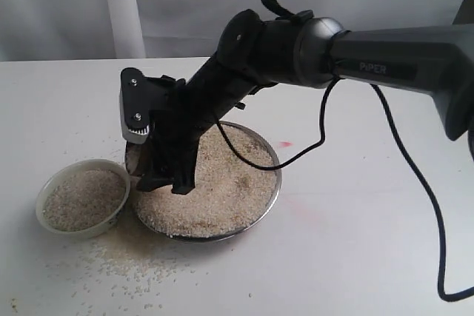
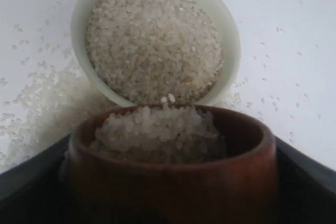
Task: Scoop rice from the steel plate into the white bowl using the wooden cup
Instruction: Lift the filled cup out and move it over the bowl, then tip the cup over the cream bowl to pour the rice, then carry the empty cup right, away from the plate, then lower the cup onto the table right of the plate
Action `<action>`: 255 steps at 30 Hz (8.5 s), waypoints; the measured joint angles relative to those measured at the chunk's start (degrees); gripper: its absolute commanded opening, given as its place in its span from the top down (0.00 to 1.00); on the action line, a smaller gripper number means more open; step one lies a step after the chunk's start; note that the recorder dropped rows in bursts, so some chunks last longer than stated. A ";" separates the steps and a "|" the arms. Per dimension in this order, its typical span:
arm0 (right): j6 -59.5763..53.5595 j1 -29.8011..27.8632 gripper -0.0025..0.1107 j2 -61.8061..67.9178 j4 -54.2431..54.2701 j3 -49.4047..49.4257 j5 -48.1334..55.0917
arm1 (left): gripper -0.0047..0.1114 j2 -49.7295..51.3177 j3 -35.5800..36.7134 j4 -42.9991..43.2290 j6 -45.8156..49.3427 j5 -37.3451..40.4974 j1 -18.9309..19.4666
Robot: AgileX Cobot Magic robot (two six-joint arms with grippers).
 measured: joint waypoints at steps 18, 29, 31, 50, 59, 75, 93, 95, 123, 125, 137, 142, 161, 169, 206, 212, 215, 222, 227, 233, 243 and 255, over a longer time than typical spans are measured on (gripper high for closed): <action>13.57 8.79 0.98 0.00 -20.11 -5.78 -8.71 | 0.96 0.00 0.00 0.00 0.00 0.00 0.00; 16.21 11.74 0.98 3.13 -29.74 -5.78 -17.72 | 0.96 0.00 0.00 0.00 0.00 0.00 0.00; 16.36 12.30 0.98 3.37 -31.23 -5.78 -19.09 | 0.96 0.00 0.00 0.00 0.00 0.00 0.00; 19.88 16.35 0.98 3.47 -55.03 -5.78 -24.65 | 0.96 0.00 0.00 0.00 0.00 0.00 0.00; 21.37 16.35 0.98 3.71 -63.85 -5.78 -24.90 | 0.96 0.00 0.00 0.00 0.00 0.00 0.00; 21.60 18.25 0.98 6.94 -71.35 -5.78 -25.12 | 0.96 0.00 0.00 0.00 0.00 0.00 0.00; 21.60 20.14 0.98 6.94 -83.79 -5.78 -23.41 | 0.96 0.00 0.00 0.00 0.00 0.00 0.00; 21.60 20.35 0.98 6.94 -84.55 -5.78 -22.86 | 0.96 0.00 0.00 0.00 0.00 0.00 0.00; 34.07 22.17 0.98 2.97 -85.69 -5.78 -21.73 | 0.96 0.00 0.00 0.00 0.00 0.00 0.00; 40.95 22.17 0.98 0.77 -82.17 -5.78 -21.73 | 0.96 0.00 0.00 0.00 0.00 0.00 0.00; 65.05 20.87 0.98 -23.36 -74.10 5.01 -21.46 | 0.96 0.00 0.00 0.00 0.00 0.00 0.00; 65.19 20.62 0.98 -26.84 -72.92 10.27 -20.90 | 0.96 0.00 0.00 0.00 0.00 0.00 0.00; 26.39 1.18 0.98 -39.99 -19.90 27.84 -26.30 | 0.96 0.00 0.00 0.00 0.00 0.00 0.00; 14.62 -8.19 0.98 -45.36 -1.86 39.18 -31.96 | 0.96 0.00 0.00 0.00 0.00 0.00 0.00; -27.55 -25.00 0.98 -39.72 56.68 56.96 -25.29 | 0.96 0.00 0.00 0.00 0.00 0.00 0.00; -27.55 -27.90 0.98 -31.31 56.68 56.40 -21.35 | 0.96 0.00 0.00 0.00 0.00 0.00 0.00; -27.55 -29.83 0.98 -29.59 56.68 54.84 -20.10 | 0.96 0.00 0.00 0.00 0.00 0.00 0.00; -27.55 -33.42 0.98 -27.09 56.81 50.68 -17.04 | 0.96 0.00 0.00 0.00 0.00 0.00 0.00; -27.55 -33.40 0.98 -24.33 56.81 49.28 -16.53 | 0.96 0.00 0.00 0.00 0.00 0.00 0.00; -27.55 -33.40 0.98 -22.75 56.81 48.93 -16.65 | 0.96 0.00 0.00 0.00 0.00 0.00 0.00; -27.55 -33.90 0.98 -22.75 56.81 48.73 -18.03 | 0.96 0.00 0.00 0.00 0.00 0.00 0.00; -27.55 -33.90 0.98 -18.00 56.91 45.04 -21.16 | 0.96 0.00 0.00 0.00 0.00 0.00 0.00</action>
